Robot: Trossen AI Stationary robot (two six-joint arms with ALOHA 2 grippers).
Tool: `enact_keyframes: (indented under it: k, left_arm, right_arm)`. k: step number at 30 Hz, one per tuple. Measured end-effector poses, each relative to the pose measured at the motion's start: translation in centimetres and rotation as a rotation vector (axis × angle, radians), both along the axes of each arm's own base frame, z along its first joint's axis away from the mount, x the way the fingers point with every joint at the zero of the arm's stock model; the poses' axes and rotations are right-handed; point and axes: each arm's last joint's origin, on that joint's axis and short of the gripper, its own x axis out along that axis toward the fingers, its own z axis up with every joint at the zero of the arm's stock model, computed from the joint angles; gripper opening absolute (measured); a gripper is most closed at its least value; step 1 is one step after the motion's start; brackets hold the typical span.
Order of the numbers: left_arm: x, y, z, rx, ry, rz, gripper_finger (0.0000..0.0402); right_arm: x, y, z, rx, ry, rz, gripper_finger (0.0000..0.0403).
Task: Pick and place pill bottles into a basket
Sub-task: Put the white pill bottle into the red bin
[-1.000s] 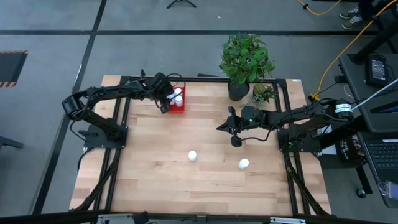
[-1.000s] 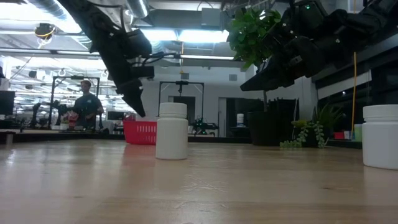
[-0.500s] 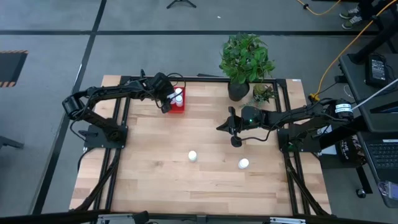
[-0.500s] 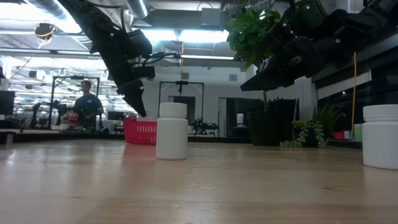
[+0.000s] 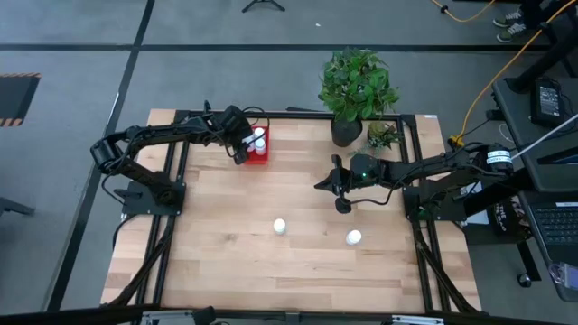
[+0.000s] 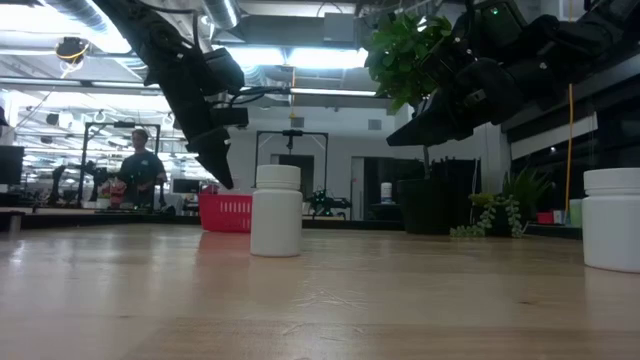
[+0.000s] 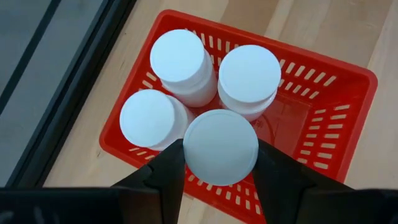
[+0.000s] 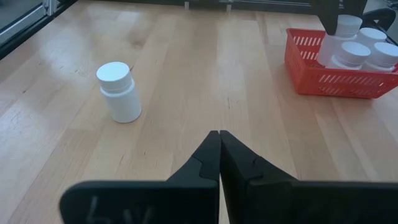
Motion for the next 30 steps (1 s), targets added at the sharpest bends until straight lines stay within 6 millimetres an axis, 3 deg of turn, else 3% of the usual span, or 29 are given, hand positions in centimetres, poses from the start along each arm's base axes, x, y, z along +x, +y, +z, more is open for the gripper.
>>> enact_keyframes:
  k: [23, 30]
  left_arm:
    - [0.42, 0.31, -0.75, -0.006, 0.009, 0.0, 0.0158]
    - [0.42, 0.31, -0.75, -0.006, 0.009, 0.0, 0.0177]
  right_arm:
    - [0.0, 0.01, 0.0, 0.003, 0.0, 0.0, 0.0004]
    - [0.0, 0.01, 0.0, 0.003, 0.0, -0.001, 0.0004]
